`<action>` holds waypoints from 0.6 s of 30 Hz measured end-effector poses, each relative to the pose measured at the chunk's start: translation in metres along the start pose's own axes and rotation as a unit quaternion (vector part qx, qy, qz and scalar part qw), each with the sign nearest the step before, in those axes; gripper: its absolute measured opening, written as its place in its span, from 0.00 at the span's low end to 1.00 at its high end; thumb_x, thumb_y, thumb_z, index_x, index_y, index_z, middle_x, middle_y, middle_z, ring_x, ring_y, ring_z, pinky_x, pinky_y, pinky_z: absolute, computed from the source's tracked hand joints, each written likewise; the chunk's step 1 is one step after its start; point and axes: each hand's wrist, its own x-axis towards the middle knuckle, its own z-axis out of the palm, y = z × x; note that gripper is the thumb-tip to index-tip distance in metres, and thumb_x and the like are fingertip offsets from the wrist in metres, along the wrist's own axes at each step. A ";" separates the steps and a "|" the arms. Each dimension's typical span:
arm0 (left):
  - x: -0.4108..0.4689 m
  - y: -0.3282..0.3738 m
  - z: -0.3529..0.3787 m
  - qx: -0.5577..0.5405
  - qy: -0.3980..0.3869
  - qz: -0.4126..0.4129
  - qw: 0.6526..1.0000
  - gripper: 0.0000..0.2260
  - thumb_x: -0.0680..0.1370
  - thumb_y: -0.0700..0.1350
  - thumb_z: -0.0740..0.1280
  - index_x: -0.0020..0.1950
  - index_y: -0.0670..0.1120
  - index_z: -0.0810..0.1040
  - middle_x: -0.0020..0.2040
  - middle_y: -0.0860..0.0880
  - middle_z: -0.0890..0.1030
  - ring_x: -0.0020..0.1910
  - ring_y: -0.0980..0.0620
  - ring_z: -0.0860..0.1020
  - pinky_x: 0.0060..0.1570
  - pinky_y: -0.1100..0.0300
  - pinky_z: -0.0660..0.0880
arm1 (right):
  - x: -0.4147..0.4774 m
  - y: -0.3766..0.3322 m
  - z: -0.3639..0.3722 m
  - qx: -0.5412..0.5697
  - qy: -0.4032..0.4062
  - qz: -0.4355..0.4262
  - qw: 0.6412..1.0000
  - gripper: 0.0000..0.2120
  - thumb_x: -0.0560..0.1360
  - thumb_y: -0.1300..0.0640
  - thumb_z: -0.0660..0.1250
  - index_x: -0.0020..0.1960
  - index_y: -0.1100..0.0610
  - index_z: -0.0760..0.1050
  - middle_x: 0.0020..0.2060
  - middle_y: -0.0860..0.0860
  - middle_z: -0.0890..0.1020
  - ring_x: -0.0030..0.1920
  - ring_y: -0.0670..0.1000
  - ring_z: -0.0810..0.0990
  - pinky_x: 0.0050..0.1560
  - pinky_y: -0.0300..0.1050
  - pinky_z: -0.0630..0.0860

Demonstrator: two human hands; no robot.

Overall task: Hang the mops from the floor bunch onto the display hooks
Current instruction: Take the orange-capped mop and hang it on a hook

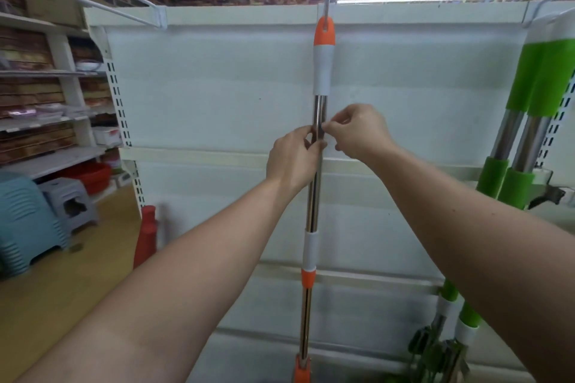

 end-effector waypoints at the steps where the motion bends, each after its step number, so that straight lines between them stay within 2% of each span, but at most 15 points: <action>1: -0.009 -0.003 0.002 0.012 -0.002 -0.009 1.000 0.10 0.78 0.51 0.66 0.58 0.53 0.82 0.39 0.51 0.82 0.45 0.45 0.79 0.43 0.55 0.72 | -0.006 0.006 -0.001 0.000 -0.007 0.004 1.000 0.08 0.76 0.49 0.72 0.40 0.49 0.77 0.45 0.53 0.86 0.48 0.57 0.87 0.54 0.58 0.84; 3: -0.031 -0.013 0.006 0.012 -0.007 -0.046 0.999 0.15 0.77 0.48 0.67 0.63 0.52 0.80 0.50 0.51 0.84 0.53 0.46 0.81 0.53 0.54 0.77 | -0.018 0.016 -0.003 0.003 -0.028 0.019 0.999 0.07 0.76 0.48 0.73 0.43 0.50 0.79 0.47 0.54 0.86 0.49 0.57 0.87 0.54 0.58 0.84; 4: -0.044 -0.021 0.007 0.008 -0.011 -0.069 0.998 0.16 0.76 0.48 0.67 0.65 0.52 0.79 0.52 0.51 0.83 0.55 0.46 0.81 0.56 0.53 0.77 | -0.024 0.021 -0.003 0.006 -0.038 0.027 0.999 0.07 0.76 0.48 0.73 0.44 0.50 0.79 0.47 0.54 0.87 0.48 0.58 0.88 0.52 0.58 0.85; 7: -0.081 -0.045 0.008 0.005 -0.040 -0.129 0.991 0.18 0.76 0.52 0.69 0.66 0.52 0.78 0.52 0.52 0.82 0.55 0.47 0.80 0.59 0.54 0.77 | -0.046 0.036 0.000 0.021 -0.066 0.046 0.997 0.07 0.77 0.49 0.72 0.46 0.52 0.80 0.47 0.56 0.88 0.45 0.57 0.89 0.47 0.55 0.86; 10: -0.114 -0.069 0.006 0.002 -0.059 -0.169 0.984 0.17 0.76 0.53 0.71 0.64 0.51 0.80 0.50 0.51 0.81 0.55 0.47 0.81 0.61 0.53 0.77 | -0.070 0.054 0.012 0.047 -0.098 0.072 0.991 0.10 0.78 0.50 0.69 0.53 0.57 0.82 0.50 0.59 0.87 0.45 0.56 0.88 0.44 0.53 0.83; 13: -0.149 -0.090 0.001 -0.008 -0.074 -0.201 0.977 0.17 0.77 0.52 0.72 0.64 0.49 0.81 0.50 0.50 0.81 0.55 0.47 0.80 0.59 0.55 0.76 | -0.101 0.072 0.032 0.073 -0.134 0.118 0.981 0.14 0.80 0.50 0.68 0.57 0.60 0.81 0.52 0.60 0.86 0.45 0.57 0.88 0.45 0.55 0.82; 15: -0.173 -0.103 -0.005 -0.019 -0.076 -0.222 0.972 0.16 0.77 0.51 0.72 0.63 0.48 0.81 0.49 0.50 0.80 0.52 0.48 0.80 0.54 0.59 0.74 | -0.124 0.079 0.046 0.084 -0.159 0.145 0.973 0.12 0.80 0.50 0.69 0.56 0.59 0.80 0.52 0.58 0.86 0.44 0.57 0.87 0.47 0.57 0.83; 18: -0.208 -0.125 -0.017 -0.042 -0.065 -0.266 0.961 0.14 0.76 0.50 0.73 0.60 0.48 0.82 0.46 0.51 0.81 0.50 0.46 0.83 0.51 0.59 0.75 | -0.155 0.087 0.068 0.120 -0.180 0.187 0.958 0.07 0.81 0.53 0.68 0.52 0.57 0.78 0.48 0.56 0.83 0.39 0.57 0.82 0.40 0.50 0.78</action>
